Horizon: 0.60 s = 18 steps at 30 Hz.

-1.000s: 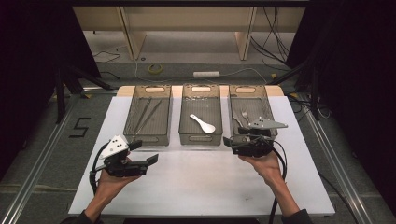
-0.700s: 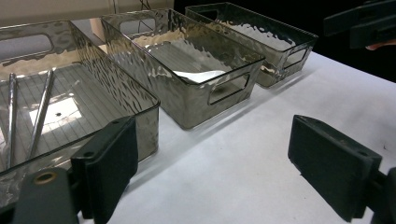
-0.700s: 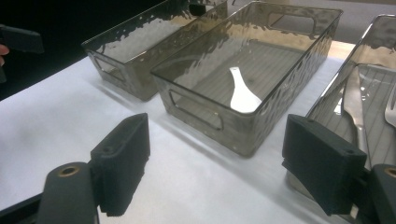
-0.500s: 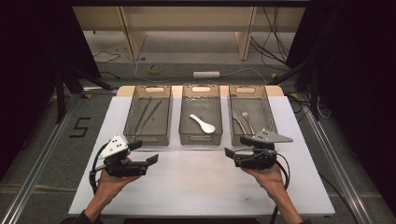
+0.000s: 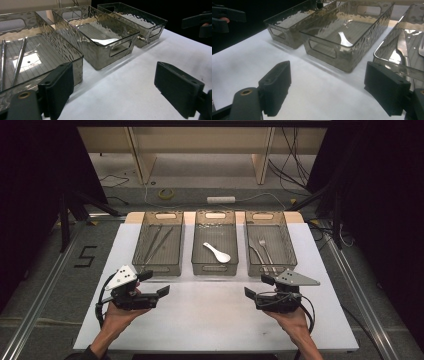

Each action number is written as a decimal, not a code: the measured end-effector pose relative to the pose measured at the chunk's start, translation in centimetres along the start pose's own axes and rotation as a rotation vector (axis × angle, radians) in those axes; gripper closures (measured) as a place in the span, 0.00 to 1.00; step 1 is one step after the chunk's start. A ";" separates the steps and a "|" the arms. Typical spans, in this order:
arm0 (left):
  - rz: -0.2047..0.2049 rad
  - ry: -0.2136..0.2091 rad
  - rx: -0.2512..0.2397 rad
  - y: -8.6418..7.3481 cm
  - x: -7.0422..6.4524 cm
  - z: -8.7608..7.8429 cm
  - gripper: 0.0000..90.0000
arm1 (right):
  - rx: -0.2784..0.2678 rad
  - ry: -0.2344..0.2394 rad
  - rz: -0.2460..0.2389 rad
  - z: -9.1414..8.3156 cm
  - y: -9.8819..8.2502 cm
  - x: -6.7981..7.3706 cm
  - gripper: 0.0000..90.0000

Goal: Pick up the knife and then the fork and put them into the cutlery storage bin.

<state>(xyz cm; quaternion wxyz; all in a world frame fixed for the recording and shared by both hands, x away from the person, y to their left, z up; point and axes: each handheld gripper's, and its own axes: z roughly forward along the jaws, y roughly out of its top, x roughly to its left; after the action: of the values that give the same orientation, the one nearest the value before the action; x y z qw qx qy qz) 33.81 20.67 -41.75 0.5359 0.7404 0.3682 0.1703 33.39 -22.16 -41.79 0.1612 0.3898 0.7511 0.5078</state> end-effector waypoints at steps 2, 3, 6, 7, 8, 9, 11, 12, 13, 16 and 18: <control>0.000 0.000 0.000 0.0 0.0 0.0 0.18 | 0.001 0.000 0.001 -0.1 -0.3 0.0 0.25; 0.004 -0.001 0.002 0.0 0.0 0.0 0.18 | 0.000 -0.002 0.000 -0.2 -0.5 0.1 0.25; -0.003 -0.002 -0.002 0.0 0.0 0.0 0.18 | 0.006 -0.001 0.002 -0.5 -0.9 0.2 0.25; -0.004 -0.003 -0.002 0.0 0.0 -0.1 0.18 | 0.004 -0.001 0.002 -0.6 -1.1 0.2 0.25; -0.005 -0.005 -0.004 0.0 0.1 -0.1 0.18 | -0.002 -0.003 -0.001 -0.7 -1.3 0.2 0.25; -0.006 -0.005 -0.004 0.0 0.1 -0.1 0.18 | -0.004 -0.006 0.002 -0.8 -1.4 0.3 0.25; -0.006 -0.006 -0.004 0.0 0.0 -0.1 0.18 | -0.003 -0.006 0.008 -0.9 -1.6 0.3 0.24; -0.006 -0.007 -0.003 0.0 0.0 -0.1 0.18 | -0.001 -0.005 0.010 -1.0 -1.7 0.2 0.25; -0.005 -0.007 -0.003 0.0 0.0 0.0 0.18 | 0.001 -0.007 0.010 -1.0 -1.9 0.2 0.25; -0.004 -0.009 -0.002 0.0 0.0 0.0 0.18 | 0.008 -0.014 0.010 -1.0 -2.3 0.2 0.25; -0.005 -0.010 -0.002 0.0 0.0 0.0 0.18 | 0.014 -0.021 0.000 -1.0 -2.4 0.1 0.24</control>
<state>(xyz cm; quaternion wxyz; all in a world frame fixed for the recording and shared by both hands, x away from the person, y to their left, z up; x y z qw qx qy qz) 33.81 20.70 -41.76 0.5391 0.7398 0.3670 0.1657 31.67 -23.11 -43.50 0.1666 0.3961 0.7529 0.4985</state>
